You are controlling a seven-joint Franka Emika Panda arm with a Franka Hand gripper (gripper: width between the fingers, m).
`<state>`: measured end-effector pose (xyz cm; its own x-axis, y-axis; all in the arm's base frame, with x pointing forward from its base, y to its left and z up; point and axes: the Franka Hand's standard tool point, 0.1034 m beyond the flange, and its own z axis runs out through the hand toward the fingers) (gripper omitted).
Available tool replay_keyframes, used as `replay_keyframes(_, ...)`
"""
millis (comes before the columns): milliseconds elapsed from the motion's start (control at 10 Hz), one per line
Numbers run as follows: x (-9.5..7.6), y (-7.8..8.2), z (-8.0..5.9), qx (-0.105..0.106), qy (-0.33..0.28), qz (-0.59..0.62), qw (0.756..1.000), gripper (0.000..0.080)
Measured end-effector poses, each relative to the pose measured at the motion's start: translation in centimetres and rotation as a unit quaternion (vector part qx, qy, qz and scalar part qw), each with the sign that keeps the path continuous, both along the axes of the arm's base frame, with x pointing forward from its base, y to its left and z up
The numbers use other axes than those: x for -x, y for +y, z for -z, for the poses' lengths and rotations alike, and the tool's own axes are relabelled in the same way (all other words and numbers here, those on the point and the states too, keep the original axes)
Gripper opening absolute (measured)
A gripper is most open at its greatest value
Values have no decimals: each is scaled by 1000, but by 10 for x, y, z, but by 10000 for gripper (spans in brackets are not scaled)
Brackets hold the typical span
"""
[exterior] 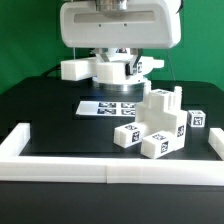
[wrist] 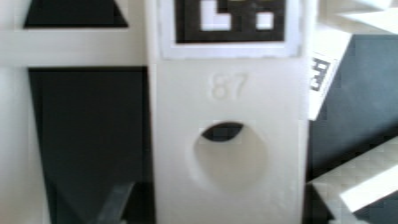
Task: Assemble chair
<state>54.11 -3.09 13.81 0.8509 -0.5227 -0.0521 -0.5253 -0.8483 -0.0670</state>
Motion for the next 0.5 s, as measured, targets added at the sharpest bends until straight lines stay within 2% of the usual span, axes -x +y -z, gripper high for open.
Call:
replay_keyframes(200,-1,17,-3,0,8,86,996,288)
replay_keyframes(500,-6,43,-2,2,8,85,996,288)
